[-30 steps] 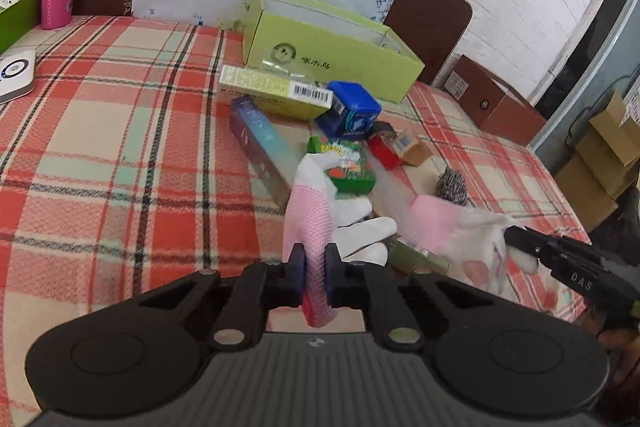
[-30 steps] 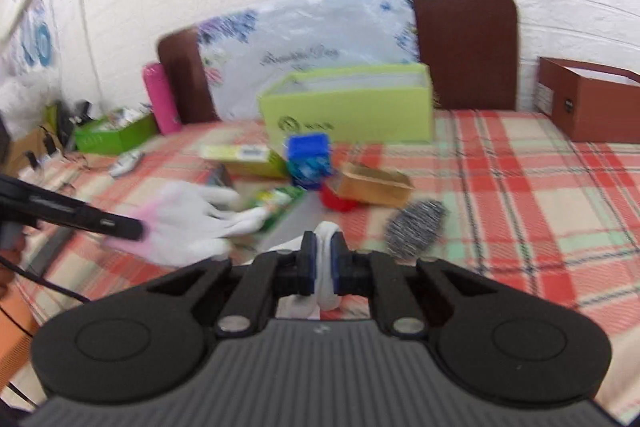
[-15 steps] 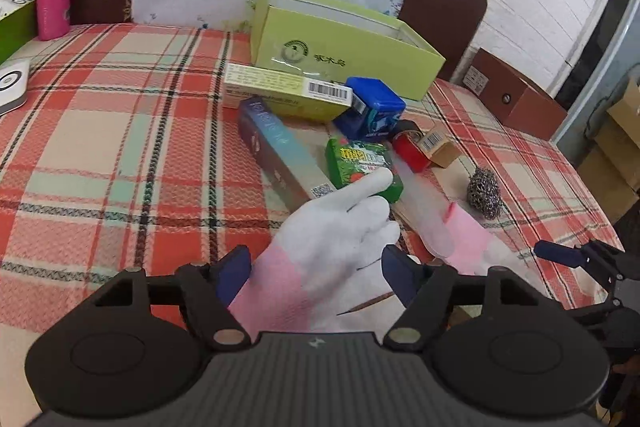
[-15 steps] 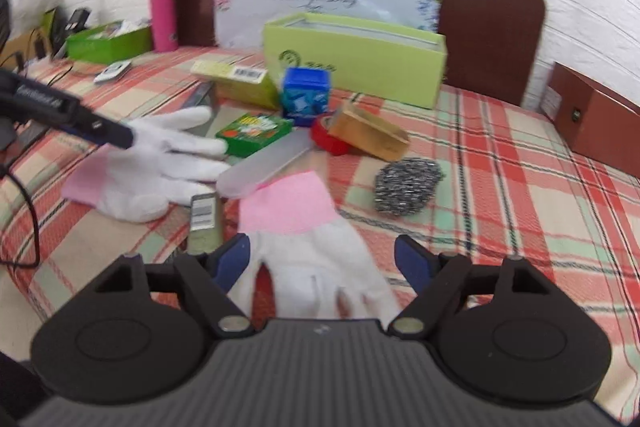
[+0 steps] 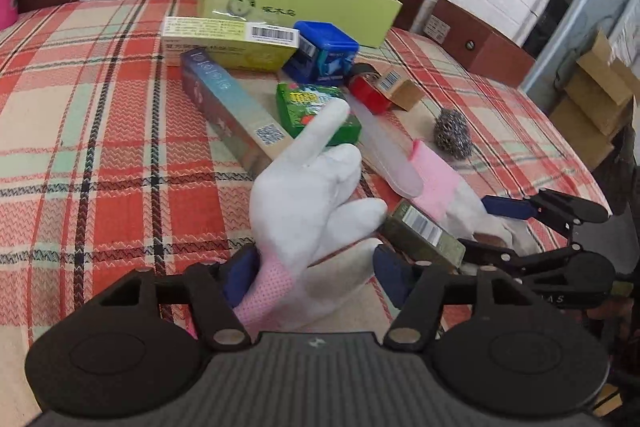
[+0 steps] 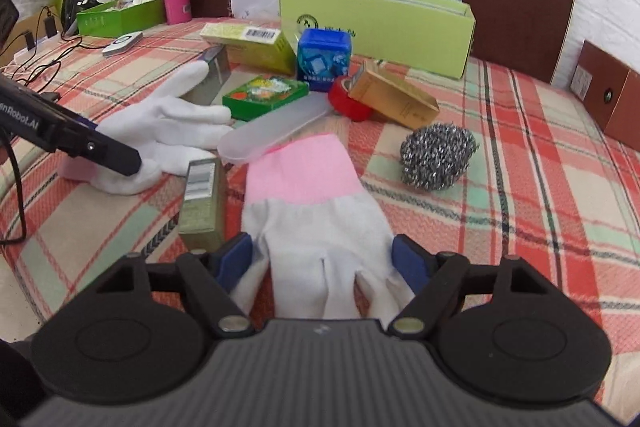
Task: Organize objects
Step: 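Carry both gloves into the lime-green box and open both grippers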
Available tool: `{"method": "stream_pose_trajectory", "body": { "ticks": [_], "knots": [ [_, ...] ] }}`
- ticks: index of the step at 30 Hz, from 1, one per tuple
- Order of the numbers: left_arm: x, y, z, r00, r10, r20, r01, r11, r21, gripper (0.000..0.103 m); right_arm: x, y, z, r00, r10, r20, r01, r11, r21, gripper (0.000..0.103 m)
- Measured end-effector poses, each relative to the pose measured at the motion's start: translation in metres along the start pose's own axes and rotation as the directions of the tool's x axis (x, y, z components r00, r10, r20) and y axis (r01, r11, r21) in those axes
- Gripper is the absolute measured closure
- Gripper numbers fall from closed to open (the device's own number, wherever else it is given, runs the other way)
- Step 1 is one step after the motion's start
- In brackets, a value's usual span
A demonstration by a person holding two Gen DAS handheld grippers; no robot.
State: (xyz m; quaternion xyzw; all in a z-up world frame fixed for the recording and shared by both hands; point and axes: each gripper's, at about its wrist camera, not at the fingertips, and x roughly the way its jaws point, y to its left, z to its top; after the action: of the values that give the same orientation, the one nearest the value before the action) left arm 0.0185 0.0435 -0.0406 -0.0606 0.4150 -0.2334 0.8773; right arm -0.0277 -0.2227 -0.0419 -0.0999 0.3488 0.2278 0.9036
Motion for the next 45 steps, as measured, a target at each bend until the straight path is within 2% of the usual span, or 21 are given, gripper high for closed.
{"method": "stream_pose_trajectory", "body": {
  "ticks": [2,4,5,6,7,8,10,15,19,23,25,29,34,37,40,43,45],
  "knots": [
    [0.001,0.002,0.000,1.000,-0.004,-0.002,0.004,1.000,-0.006,0.047,-0.005,-0.002,0.000,1.000,0.017,0.005,-0.018,0.999,0.027,0.068],
    [0.002,0.007,0.001,1.000,-0.012,0.007,0.012,0.999,-0.038,0.047,-0.010,-0.005,0.001,1.000,0.012,0.010,-0.012,0.998,0.058,0.088],
    [0.003,0.009,0.002,1.000,-0.012,0.006,0.012,0.998,-0.055,0.050,-0.013,-0.008,0.002,1.000,0.019,0.013,-0.020,0.996,0.086,0.089],
    [0.003,0.009,0.002,1.000,-0.011,-0.003,0.011,0.998,-0.054,0.074,-0.017,-0.012,0.004,0.999,0.033,0.020,-0.035,0.993,0.109,0.090],
    [0.003,0.008,0.003,1.000,-0.015,-0.019,0.015,0.999,-0.042,0.090,-0.022,-0.014,0.006,0.998,0.049,0.033,-0.053,0.990,0.127,0.092],
    [0.001,0.009,0.004,0.999,-0.031,-0.028,0.030,0.999,-0.040,0.094,-0.027,-0.016,0.008,0.997,0.059,0.046,-0.065,0.989,0.137,0.092],
    [-0.007,0.010,0.005,0.998,-0.050,-0.022,0.049,0.998,-0.044,0.094,-0.039,-0.019,0.015,0.994,0.081,0.080,-0.092,0.985,0.146,0.092],
    [-0.045,0.011,0.021,0.996,-0.062,0.069,0.065,0.997,-0.040,0.094,-0.060,-0.029,0.036,0.976,0.132,0.171,-0.162,0.971,0.177,0.092],
    [-0.066,0.007,0.052,0.984,-0.087,0.154,0.091,0.996,-0.017,0.094,-0.062,-0.036,0.060,0.965,0.140,0.221,-0.179,0.969,0.169,0.092],
    [-0.072,0.006,0.096,0.965,-0.121,0.233,0.140,0.988,-0.063,0.094,-0.060,-0.039,0.089,0.957,0.123,0.264,-0.165,0.976,0.143,0.092],
    [-0.070,0.003,0.120,0.955,-0.108,0.275,0.133,0.988,-0.073,0.094,-0.057,-0.042,0.106,0.953,0.103,0.284,-0.145,0.981,0.129,0.092],
    [-0.056,0.000,0.169,0.943,-0.089,0.319,0.127,0.987,-0.101,0.094,-0.040,-0.055,0.141,0.946,0.050,0.322,-0.090,0.989,0.113,0.092],
    [-0.022,0.000,0.229,0.928,0.004,0.371,0.043,0.992,-0.118,0.094,-0.002,-0.083,0.185,0.933,-0.021,0.359,-0.029,0.991,0.133,0.092],
    [0.005,0.004,0.261,0.930,0.025,0.366,0.026,0.991,-0.134,0.094,0.029,-0.103,0.213,0.926,-0.054,0.375,0.001,0.990,0.140,0.092],
    [0.035,0.007,0.288,0.928,0.069,0.367,-0.026,0.993,-0.119,0.094,0.067,-0.119,0.239,0.925,-0.080,0.371,0.033,0.991,0.131,0.092],
    [0.062,0.013,0.307,0.929,0.088,0.358,-0.052,0.993,-0.109,0.094,0.106,-0.137,0.256,0.933,-0.100,0.345,0.048,0.987,0.155,0.092],
    [0.081,0.020,0.315,0.937,0.097,0.334,-0.065,0.992,-0.107,0.094,0.131,-0.147,0.263,0.940,-0.099,0.325,0.048,0.985,0.163,0.092]
  ]
}}
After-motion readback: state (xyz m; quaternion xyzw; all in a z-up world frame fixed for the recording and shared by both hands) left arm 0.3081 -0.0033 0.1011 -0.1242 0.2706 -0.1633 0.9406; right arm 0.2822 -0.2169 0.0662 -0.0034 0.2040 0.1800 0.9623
